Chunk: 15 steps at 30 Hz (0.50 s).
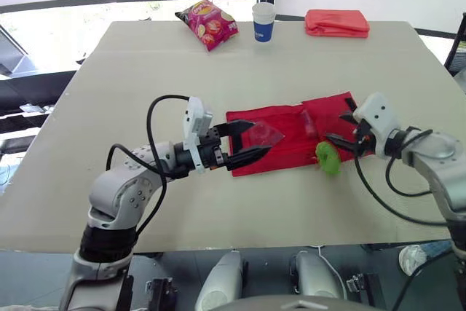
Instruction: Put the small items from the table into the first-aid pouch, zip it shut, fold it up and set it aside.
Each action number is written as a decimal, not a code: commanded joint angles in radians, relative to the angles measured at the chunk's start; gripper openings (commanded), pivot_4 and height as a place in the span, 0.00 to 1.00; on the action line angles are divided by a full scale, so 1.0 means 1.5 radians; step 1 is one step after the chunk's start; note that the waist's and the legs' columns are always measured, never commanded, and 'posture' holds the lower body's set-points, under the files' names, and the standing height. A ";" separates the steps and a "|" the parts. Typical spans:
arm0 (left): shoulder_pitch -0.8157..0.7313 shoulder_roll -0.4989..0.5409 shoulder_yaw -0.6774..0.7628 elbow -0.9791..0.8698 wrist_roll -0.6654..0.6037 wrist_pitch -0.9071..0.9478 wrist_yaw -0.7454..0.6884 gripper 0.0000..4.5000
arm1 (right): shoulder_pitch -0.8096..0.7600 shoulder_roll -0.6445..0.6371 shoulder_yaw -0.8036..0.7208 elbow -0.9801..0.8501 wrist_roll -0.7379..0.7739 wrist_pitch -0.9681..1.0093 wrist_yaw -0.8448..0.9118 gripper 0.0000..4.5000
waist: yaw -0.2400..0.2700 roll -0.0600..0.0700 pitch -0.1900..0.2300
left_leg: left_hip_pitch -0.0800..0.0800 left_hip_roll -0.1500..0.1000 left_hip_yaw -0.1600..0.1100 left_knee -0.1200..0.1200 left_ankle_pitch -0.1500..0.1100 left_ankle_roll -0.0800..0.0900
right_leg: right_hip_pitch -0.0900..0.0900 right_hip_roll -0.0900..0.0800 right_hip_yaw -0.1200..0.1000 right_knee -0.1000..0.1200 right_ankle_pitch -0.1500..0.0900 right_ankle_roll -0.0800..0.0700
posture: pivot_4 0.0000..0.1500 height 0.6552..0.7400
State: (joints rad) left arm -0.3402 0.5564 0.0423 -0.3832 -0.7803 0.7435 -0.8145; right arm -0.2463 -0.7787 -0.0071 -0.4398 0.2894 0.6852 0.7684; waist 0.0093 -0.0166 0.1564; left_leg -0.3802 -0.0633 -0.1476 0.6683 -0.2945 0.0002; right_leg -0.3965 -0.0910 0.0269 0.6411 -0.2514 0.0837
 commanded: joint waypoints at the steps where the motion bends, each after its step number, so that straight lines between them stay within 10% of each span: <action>1: -0.010 0.000 0.007 -0.022 -0.014 -0.001 0.000 1.00 | 0.102 -0.055 -0.039 -0.131 0.060 0.025 0.065 0.71 | 0.004 0.000 0.000 | 0.000 0.000 0.000 0.000 0.000 0.000 | 0.000 0.000 0.000 0.000 0.000 0.000 | 1.00 1.00; 9: -0.006 0.010 0.009 -0.012 -0.021 0.010 -0.010 1.00 | 0.062 0.046 -0.239 -0.105 0.239 0.196 -0.073 0.71 | -0.009 0.000 0.000 | 0.002 0.000 0.001 0.000 0.000 0.000 | 0.001 0.002 0.001 0.001 0.000 -0.001 | 1.00 1.00; 15: 0.013 0.012 0.010 -0.015 -0.023 0.015 -0.009 1.00 | -0.065 0.046 -0.236 0.114 0.215 0.269 -0.152 0.98 | -0.012 0.000 0.000 | 0.001 0.000 0.001 0.000 0.000 0.000 | 0.001 0.002 0.001 0.000 0.000 -0.001 | 1.00 1.00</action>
State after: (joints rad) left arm -0.3160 0.5673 0.0406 -0.3791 -0.7904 0.7678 -0.8230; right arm -0.3109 -0.6949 -0.3521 -0.3122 0.6330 1.0761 0.5745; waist -0.0091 -0.0166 0.1560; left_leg -0.3783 -0.0631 -0.1450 0.6683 -0.2945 0.0001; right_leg -0.3954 -0.0887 0.0286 0.6418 -0.2508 0.0827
